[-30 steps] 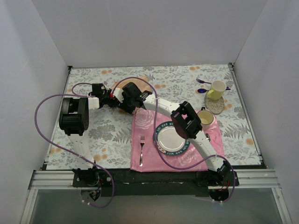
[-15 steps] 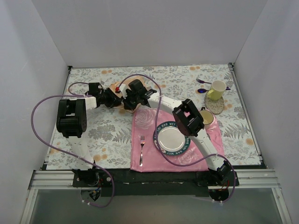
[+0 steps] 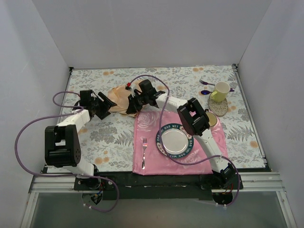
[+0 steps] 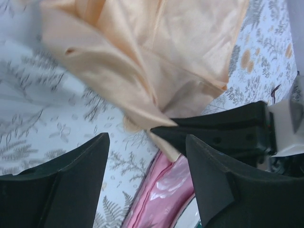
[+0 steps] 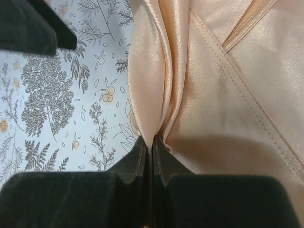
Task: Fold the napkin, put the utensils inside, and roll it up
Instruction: Roll the napkin with the utensil
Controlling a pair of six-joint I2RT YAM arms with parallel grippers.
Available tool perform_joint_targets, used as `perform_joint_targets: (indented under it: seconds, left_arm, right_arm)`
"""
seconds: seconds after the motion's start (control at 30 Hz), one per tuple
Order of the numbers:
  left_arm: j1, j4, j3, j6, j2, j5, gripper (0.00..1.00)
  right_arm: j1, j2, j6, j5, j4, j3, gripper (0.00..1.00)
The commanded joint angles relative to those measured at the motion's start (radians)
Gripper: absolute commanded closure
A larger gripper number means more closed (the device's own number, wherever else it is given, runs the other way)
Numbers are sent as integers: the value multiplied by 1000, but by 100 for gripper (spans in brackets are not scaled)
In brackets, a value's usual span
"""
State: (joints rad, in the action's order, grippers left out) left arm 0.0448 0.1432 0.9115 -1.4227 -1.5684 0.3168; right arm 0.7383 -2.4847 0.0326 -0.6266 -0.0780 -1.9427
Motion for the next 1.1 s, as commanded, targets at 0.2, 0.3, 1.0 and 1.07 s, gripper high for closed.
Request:
perform_joint_targets:
  seconds: [0.2,0.3,1.0,1.07]
  left_arm:
    - [9,-39,-85,-317,-93,85,39]
    - [3,-86,-77,-384,-168,133,40]
    - [-68,-462,-333,-665,-216,-7,63]
    - [-66,-522,-344,-642,-216,-24,66]
  right_arm:
    - [3,-66,127,-102,-37,57,96]
    - [1,-65,127,-99,-37,56,95]
    - [3,-49,145,-87,-29,77,92]
    - [7,-46,136,-81,-32,79,91]
